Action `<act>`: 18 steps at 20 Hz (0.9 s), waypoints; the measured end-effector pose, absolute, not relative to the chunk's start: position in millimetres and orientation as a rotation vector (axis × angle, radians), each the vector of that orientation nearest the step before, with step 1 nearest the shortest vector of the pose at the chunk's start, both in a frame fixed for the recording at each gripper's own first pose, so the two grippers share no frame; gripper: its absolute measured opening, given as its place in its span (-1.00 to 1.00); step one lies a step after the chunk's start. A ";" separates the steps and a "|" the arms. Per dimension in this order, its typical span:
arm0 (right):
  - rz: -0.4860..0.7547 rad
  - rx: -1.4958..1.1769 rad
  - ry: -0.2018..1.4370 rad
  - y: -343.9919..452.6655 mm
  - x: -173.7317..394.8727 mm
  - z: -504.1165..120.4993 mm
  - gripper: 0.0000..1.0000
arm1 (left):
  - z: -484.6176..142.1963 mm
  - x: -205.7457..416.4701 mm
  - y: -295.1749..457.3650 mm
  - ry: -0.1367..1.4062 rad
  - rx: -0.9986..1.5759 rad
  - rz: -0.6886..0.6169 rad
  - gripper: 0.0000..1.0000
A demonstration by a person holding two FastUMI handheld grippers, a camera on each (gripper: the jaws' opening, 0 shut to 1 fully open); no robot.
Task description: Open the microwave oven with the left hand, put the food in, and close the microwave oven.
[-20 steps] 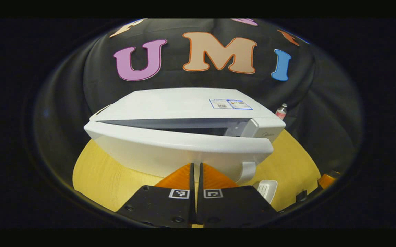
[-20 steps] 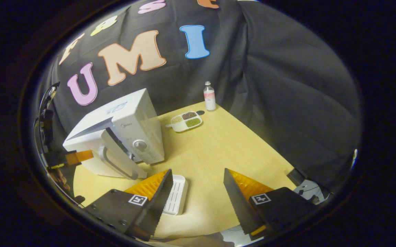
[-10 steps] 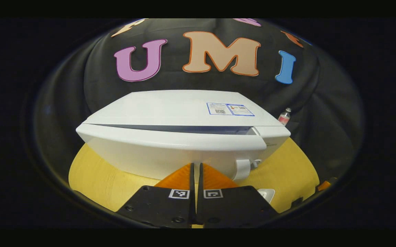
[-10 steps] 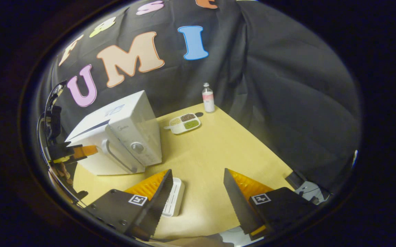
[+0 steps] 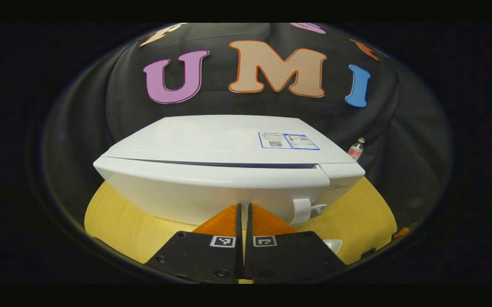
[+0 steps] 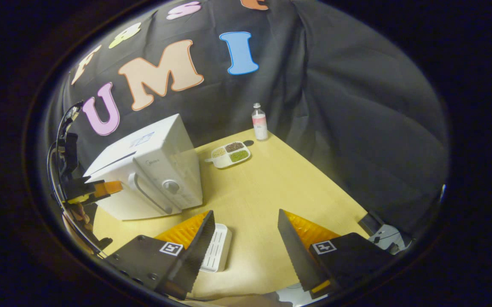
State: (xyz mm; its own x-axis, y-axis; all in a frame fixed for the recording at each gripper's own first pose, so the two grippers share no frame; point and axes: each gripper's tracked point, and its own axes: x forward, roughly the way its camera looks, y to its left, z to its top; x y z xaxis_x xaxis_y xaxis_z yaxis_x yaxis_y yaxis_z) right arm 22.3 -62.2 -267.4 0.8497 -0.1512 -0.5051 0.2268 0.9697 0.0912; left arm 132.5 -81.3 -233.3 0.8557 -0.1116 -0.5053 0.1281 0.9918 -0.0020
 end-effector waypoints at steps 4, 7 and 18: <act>-0.199 0.146 0.523 -60.9 27.9 -268.2 0.82 | -235.5 133.1 -78.5 0.535 0.019 -0.116 -0.98; -0.195 0.140 0.531 -59.9 32.1 -270.0 0.82 | -233.5 136.0 -75.2 0.511 -0.013 -0.082 -0.98; -0.159 0.130 0.543 -49.8 39.7 -270.9 0.80 | -245.6 143.8 -66.8 0.515 -0.045 -0.034 -0.98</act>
State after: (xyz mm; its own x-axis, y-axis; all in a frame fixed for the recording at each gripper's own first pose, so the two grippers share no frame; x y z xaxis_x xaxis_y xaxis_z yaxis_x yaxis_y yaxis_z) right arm 39.7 -49.8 -270.9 0.8443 -0.1159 -0.5232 0.1848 0.9794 0.0812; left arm 143.8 -66.8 -245.6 0.8699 -0.0439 -0.4914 0.0211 0.9984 -0.0518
